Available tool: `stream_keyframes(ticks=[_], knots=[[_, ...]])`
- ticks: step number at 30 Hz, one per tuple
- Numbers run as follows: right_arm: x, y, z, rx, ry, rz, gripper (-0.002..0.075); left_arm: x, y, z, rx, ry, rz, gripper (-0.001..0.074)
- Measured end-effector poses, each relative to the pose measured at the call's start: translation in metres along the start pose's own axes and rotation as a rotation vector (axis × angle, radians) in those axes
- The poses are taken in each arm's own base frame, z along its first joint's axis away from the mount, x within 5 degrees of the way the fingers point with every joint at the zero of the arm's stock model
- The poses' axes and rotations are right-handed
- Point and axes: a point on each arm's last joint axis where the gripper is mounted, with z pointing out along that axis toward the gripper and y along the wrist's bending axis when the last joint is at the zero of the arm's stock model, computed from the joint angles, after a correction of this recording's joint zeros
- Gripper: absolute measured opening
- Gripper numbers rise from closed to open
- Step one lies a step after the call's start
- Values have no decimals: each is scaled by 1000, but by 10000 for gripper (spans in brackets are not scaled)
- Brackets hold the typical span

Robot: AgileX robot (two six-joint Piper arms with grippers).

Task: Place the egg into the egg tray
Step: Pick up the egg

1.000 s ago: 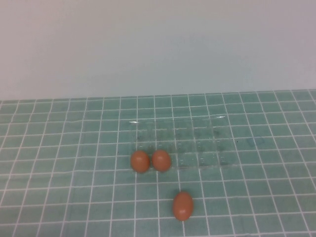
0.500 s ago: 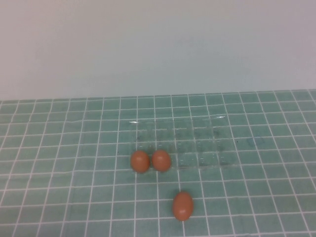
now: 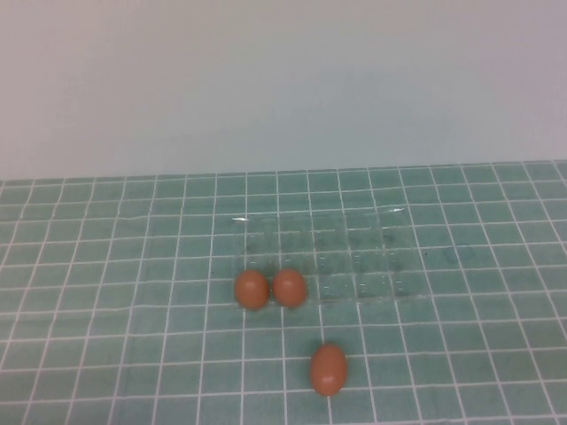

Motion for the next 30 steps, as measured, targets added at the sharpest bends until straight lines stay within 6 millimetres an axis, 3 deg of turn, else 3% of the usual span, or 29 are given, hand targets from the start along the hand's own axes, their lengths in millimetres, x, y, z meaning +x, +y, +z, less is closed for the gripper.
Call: stream_keyframes(ticks=[7, 15, 25, 30], knots=[[-8, 4, 21, -48, 124, -77, -1, 0, 0, 0, 0, 0, 0, -1], [-66, 12, 49, -103, 238, -152, -1, 0, 0, 0, 0, 0, 0, -1], [-86, 82, 90, -329, 320, -173, -1, 0, 0, 0, 0, 0, 0, -1], [-94, 104, 129, -295, 426, -51, -1, 0, 0, 0, 0, 0, 0, -1]])
